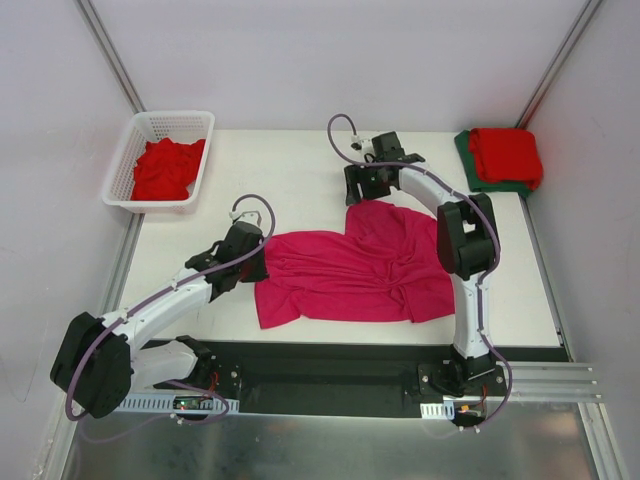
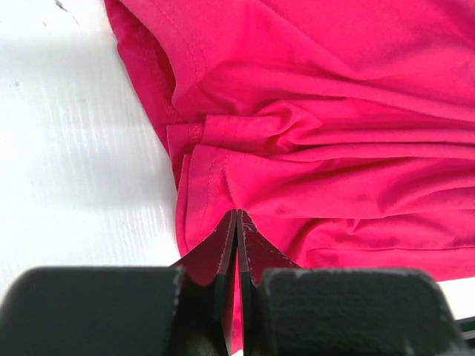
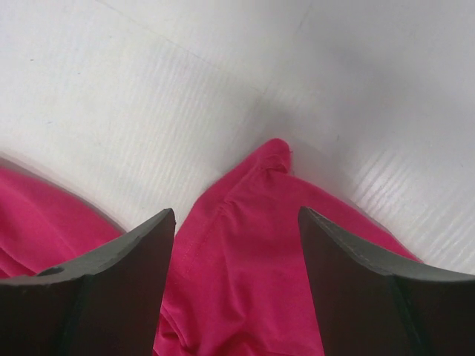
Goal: Fold and stack the t-shirts
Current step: Flatten out the tshirt
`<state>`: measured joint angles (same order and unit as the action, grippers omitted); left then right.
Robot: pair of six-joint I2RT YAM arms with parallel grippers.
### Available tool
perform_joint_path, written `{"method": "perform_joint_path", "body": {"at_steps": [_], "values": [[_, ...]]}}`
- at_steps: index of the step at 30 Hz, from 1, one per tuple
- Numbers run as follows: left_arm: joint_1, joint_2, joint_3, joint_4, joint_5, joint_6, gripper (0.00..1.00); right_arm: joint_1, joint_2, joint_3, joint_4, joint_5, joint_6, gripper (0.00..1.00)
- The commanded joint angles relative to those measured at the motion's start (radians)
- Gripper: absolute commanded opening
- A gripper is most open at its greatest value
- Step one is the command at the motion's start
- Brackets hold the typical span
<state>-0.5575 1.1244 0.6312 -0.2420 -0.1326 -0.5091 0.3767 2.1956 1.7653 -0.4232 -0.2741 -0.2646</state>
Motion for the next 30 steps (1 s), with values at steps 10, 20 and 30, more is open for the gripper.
{"method": "perform_joint_path", "body": {"at_steps": [10,20,30], "values": [[-0.009,-0.009,-0.034,0.056,0.021,-0.023,0.0,-0.002,0.079,0.108,0.003,-0.122,-0.056,0.7],[-0.009,-0.003,-0.047,0.063,0.022,-0.039,0.0,-0.005,0.159,0.221,-0.026,-0.14,-0.051,0.7],[-0.009,0.048,-0.024,0.087,0.037,-0.032,0.0,-0.01,0.151,0.227,-0.043,-0.119,-0.077,0.7]]}}
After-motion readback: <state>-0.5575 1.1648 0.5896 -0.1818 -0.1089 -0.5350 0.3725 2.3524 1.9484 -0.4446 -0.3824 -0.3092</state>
